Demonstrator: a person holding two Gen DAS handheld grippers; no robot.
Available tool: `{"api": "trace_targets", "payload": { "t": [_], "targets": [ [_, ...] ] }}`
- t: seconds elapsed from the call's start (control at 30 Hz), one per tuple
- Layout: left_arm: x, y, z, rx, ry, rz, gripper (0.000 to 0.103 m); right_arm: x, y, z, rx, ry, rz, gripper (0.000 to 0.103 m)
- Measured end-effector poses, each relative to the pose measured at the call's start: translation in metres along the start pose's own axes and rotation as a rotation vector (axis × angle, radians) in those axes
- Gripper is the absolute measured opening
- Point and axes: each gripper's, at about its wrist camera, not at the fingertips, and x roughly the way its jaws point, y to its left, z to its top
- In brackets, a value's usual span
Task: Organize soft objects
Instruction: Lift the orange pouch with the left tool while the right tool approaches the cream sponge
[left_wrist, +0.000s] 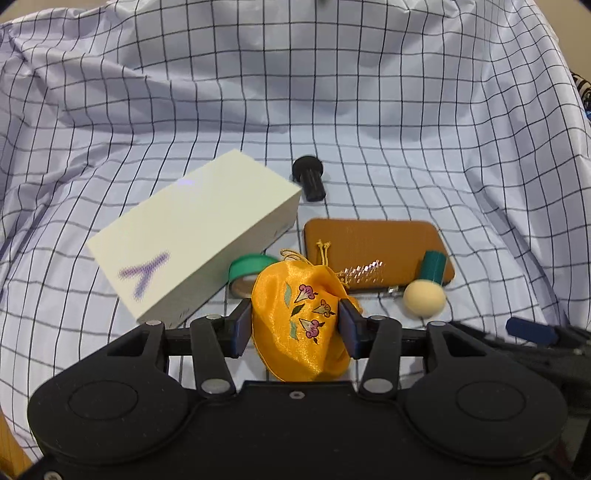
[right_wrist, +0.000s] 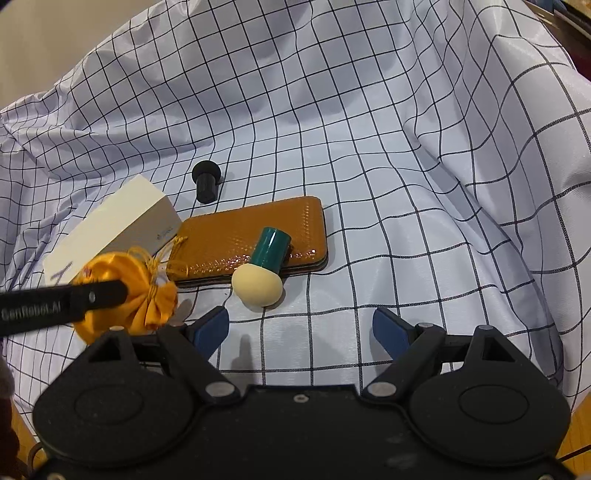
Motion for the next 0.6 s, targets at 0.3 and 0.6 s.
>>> {"api": "trace_targets", "payload": {
  "t": [0.3, 0.6],
  "targets": [
    [0.006, 0.021, -0.016, -0.051, 0.027, 0.011, 0.048, 0.001, 0.007, -0.002, -0.02, 0.0, -0.011, 0.085],
    [0.007, 0.032, -0.022, -0.065, 0.005, 0.063, 0.059, 0.007, 0.014, 0.0, -0.05, -0.003, -0.026, 0.085]
  ]
}}
